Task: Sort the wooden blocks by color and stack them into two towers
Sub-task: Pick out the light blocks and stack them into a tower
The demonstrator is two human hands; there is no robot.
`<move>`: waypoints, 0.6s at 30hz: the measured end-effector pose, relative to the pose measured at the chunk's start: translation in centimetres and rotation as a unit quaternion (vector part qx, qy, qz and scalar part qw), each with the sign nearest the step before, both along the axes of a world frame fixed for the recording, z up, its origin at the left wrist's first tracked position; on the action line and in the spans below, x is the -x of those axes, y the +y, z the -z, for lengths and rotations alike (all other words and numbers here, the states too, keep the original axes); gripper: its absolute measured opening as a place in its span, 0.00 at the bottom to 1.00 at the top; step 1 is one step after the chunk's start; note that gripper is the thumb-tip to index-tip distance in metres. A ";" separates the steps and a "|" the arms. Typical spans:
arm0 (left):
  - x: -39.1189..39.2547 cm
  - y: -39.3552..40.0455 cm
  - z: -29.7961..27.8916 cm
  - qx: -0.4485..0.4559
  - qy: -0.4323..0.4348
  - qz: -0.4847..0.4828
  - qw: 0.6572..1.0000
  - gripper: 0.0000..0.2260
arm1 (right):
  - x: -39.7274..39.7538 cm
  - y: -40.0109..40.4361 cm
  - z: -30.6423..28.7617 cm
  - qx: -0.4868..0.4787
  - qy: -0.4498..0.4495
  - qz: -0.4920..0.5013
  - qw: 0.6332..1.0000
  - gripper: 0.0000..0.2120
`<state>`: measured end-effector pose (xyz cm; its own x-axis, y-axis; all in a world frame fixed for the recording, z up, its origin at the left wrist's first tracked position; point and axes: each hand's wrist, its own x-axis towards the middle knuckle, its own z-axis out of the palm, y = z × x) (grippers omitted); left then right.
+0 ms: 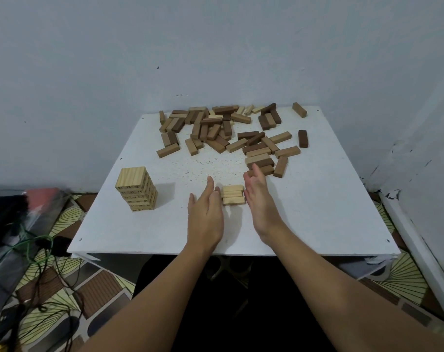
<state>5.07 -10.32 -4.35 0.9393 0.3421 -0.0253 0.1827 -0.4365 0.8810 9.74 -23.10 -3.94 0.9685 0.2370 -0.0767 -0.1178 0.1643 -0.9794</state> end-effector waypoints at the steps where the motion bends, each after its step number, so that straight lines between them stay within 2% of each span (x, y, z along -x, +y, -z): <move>1: -0.1 0.0 0.1 -0.004 0.000 0.003 1.000 0.29 | 0.1 0.0 -0.1 0.013 -0.006 -0.001 1.000 0.30; 3: -0.2 0.0 0.1 -0.021 0.000 0.014 1.000 0.31 | 0.4 0.1 -0.2 0.039 -0.014 -0.009 0.999 0.36; 5: -0.1 0.0 0.0 -0.029 -0.003 0.015 0.999 0.32 | 0.4 0.1 -0.2 0.045 -0.018 -0.016 0.999 0.38; 10: 0.4 -0.5 -0.7 -0.026 -0.007 0.021 0.999 0.27 | 0.8 0.2 -0.2 0.056 -0.033 0.001 0.998 0.35; 16: 0.5 -0.2 -0.3 -0.036 -0.011 -0.028 0.999 0.36 | 0.9 0.1 -0.1 0.069 -0.030 0.023 0.997 0.35; 18: 0.5 -0.3 -0.5 -0.036 -0.020 -0.021 0.999 0.36 | 0.9 0.1 -0.1 0.070 -0.033 0.022 0.997 0.35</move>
<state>4.54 -10.59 -3.90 0.9241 0.3802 0.0375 0.1676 -0.4914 0.8547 8.84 -22.96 -3.83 0.9816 0.1862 -0.0412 -0.0474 0.0289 -0.9985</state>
